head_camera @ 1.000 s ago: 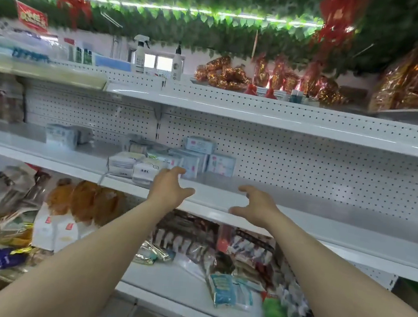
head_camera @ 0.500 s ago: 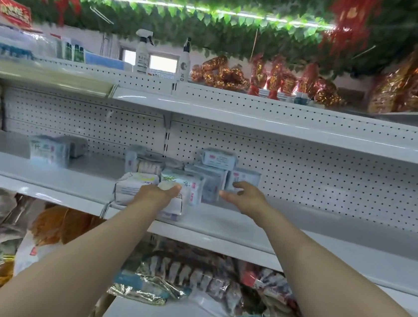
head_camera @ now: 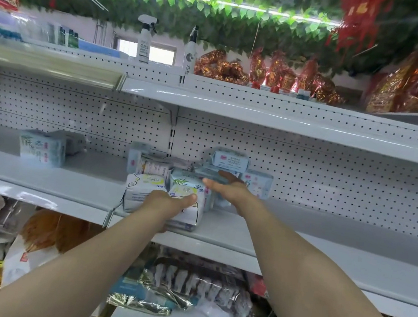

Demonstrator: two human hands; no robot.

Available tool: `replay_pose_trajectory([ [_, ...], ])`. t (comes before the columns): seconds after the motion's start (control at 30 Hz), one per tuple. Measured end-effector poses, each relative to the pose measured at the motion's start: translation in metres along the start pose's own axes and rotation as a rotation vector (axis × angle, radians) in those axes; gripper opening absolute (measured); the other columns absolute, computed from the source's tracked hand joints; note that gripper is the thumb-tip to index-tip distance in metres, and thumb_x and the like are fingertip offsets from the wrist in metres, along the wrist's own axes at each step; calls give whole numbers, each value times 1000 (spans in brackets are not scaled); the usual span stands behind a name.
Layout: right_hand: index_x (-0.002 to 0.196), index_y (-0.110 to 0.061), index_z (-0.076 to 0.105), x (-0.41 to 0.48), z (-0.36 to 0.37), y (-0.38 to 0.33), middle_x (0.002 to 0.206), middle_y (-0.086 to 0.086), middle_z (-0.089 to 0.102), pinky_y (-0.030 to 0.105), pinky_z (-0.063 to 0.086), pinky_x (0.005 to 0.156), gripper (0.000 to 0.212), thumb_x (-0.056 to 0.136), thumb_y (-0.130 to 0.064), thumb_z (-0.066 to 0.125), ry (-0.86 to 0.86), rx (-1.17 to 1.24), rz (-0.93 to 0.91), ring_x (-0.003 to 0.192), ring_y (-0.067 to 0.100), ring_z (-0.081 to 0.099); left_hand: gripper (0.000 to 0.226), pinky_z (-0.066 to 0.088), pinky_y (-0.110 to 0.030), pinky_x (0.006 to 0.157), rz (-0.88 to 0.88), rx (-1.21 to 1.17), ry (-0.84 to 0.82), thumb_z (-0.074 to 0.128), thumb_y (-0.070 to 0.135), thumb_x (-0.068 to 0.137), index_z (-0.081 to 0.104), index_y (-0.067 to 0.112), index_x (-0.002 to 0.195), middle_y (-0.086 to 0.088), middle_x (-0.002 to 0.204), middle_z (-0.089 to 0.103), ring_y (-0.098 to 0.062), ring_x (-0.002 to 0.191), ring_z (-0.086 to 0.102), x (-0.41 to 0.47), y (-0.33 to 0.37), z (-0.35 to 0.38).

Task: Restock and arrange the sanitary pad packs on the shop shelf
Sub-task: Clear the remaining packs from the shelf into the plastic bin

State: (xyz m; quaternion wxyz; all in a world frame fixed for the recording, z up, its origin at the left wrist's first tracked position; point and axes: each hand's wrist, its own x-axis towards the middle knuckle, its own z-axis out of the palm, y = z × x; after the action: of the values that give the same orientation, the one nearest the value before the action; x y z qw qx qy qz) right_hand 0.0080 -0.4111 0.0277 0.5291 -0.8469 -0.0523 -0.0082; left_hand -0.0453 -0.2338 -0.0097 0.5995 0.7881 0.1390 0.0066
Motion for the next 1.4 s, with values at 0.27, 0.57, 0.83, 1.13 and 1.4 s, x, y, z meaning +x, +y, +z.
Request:
replay_pose_trajectory([
  [0.27, 147, -16, 47, 7, 7, 3, 154, 1, 45, 30, 34, 106, 74, 85, -41, 79, -65, 19, 76, 143, 23, 40, 97, 56, -43, 78, -20, -22, 23, 81, 63, 69, 45, 6, 139, -10, 140, 50, -31, 108, 52, 6, -3, 3],
  [0.57, 147, -17, 46, 13, 22, 5, 154, 3, 45, 40, 33, 113, 75, 84, -40, 80, -29, 186, 201, 143, 27, 39, 101, 59, -46, 80, -26, 0, 45, 81, 67, 65, 42, 11, 140, -9, 140, 50, -33, 117, 53, 11, -8, 4],
  [0.83, 116, -12, 67, 23, 29, 22, 114, 8, 71, 44, 53, 101, 48, 76, -27, 89, 200, 483, 255, 109, 26, 63, 106, 58, -45, 85, 7, 31, 88, 80, 66, 67, 34, 16, 149, -8, 143, 48, -34, 123, 50, 8, -14, 9],
  [1.13, 92, -10, 59, -9, -7, 45, 89, 7, 71, 45, 60, 88, 24, 88, -22, 79, 332, 476, 172, 81, 21, 66, 100, 45, -47, 103, 130, 59, 241, 79, 66, 69, 38, 15, 144, -10, 139, 55, -36, 129, 48, -9, -24, 23],
  [1.4, 139, -16, 49, -42, -30, 35, 136, 5, 57, 38, 55, 91, 68, 84, -43, 79, 197, 357, 175, 110, 24, 57, 86, 46, -42, 99, 101, -34, 267, 78, 60, 75, 40, 15, 138, -9, 132, 60, -34, 121, 55, -40, -26, 31],
])
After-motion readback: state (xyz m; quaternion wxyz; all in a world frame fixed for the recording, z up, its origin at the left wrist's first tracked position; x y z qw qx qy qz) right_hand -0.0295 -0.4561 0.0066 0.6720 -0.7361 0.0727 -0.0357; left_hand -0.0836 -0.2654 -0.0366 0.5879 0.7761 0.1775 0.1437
